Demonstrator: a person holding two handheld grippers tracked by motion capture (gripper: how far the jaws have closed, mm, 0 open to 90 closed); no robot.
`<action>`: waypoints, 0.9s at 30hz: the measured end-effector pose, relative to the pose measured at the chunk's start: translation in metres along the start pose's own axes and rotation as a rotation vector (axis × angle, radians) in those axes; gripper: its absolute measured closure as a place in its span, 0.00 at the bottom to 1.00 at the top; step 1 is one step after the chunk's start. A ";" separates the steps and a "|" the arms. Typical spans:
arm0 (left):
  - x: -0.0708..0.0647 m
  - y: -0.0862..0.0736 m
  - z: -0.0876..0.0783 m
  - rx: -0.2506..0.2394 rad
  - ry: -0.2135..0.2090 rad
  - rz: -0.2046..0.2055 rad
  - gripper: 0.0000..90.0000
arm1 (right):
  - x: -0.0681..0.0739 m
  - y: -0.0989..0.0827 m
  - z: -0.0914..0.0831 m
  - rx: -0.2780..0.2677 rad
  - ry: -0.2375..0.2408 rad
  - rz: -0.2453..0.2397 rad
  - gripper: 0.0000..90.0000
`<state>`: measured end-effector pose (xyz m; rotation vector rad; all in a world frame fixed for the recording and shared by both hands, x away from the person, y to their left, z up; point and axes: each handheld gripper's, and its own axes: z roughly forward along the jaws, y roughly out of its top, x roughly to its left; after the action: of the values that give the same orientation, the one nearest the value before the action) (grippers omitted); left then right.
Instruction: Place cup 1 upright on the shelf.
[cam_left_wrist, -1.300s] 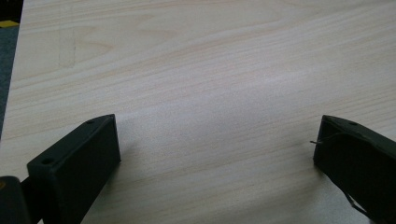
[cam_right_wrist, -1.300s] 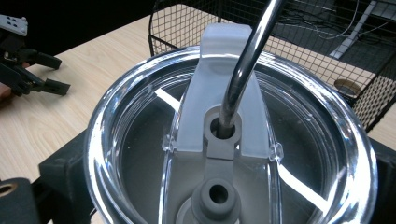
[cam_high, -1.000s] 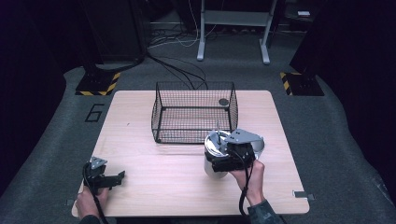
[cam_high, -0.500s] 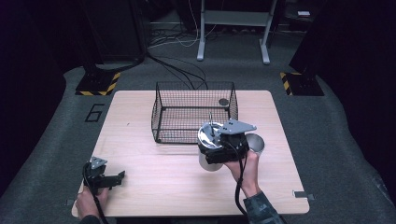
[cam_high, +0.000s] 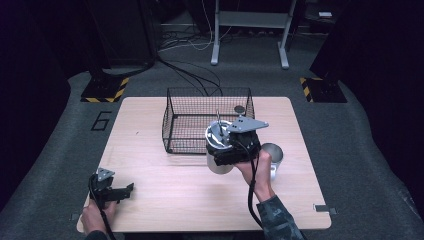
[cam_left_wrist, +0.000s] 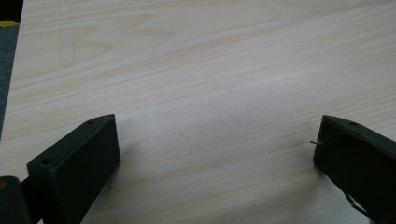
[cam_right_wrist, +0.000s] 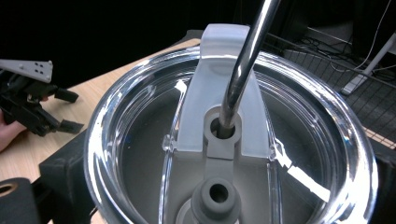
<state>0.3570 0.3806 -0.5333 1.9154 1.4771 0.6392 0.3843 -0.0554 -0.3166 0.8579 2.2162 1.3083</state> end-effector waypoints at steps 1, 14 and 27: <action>0.000 0.000 0.000 0.000 0.000 0.000 0.00 | -0.001 0.002 0.001 -0.003 0.002 -0.001 0.04; 0.000 0.000 0.000 0.000 0.000 0.001 0.00 | -0.003 0.022 0.015 -0.016 0.018 -0.020 0.04; 0.000 0.000 0.000 0.001 0.000 0.001 0.00 | -0.007 0.041 0.032 -0.008 0.026 -0.025 0.04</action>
<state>0.3570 0.3807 -0.5333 1.9175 1.4764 0.6391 0.4218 -0.0255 -0.2945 0.8117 2.2325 1.3230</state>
